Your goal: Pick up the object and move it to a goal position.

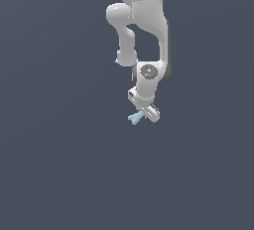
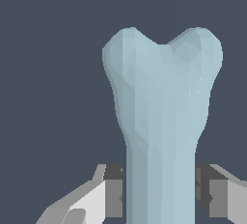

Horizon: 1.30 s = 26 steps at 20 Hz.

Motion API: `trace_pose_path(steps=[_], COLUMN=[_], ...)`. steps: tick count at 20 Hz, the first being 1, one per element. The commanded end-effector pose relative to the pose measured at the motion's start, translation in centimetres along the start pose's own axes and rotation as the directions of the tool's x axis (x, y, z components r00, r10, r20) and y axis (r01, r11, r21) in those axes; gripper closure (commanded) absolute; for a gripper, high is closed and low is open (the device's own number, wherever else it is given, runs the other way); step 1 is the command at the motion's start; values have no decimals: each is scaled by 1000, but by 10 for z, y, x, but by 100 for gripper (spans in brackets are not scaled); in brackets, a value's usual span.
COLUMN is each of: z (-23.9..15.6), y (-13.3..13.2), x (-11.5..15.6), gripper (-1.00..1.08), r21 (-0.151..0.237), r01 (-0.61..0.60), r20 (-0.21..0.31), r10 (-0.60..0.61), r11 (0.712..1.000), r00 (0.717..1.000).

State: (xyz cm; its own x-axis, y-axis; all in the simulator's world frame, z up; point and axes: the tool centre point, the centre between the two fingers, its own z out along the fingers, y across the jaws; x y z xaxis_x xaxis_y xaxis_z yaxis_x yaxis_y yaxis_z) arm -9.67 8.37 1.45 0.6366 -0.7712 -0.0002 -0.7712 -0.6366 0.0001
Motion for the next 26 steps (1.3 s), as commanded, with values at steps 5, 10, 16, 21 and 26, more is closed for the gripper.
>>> trace_pose_path(steps=[5,10,16,21,26], z=[0,0,-11,-28,-43], y=[0,-1,-10,-25,-39], x=[0,-1,-20,-51,-78], gripper=[108,108,108,108,108], r21=[0,0,0,0,0], r01=[0,0,0,0,0], r20=[0,0,0,0,0], r10=[0,0,0,0,0], r11=[1000,1000,1000,1000,1000], r00=[1000,1000,1000,1000,1000])
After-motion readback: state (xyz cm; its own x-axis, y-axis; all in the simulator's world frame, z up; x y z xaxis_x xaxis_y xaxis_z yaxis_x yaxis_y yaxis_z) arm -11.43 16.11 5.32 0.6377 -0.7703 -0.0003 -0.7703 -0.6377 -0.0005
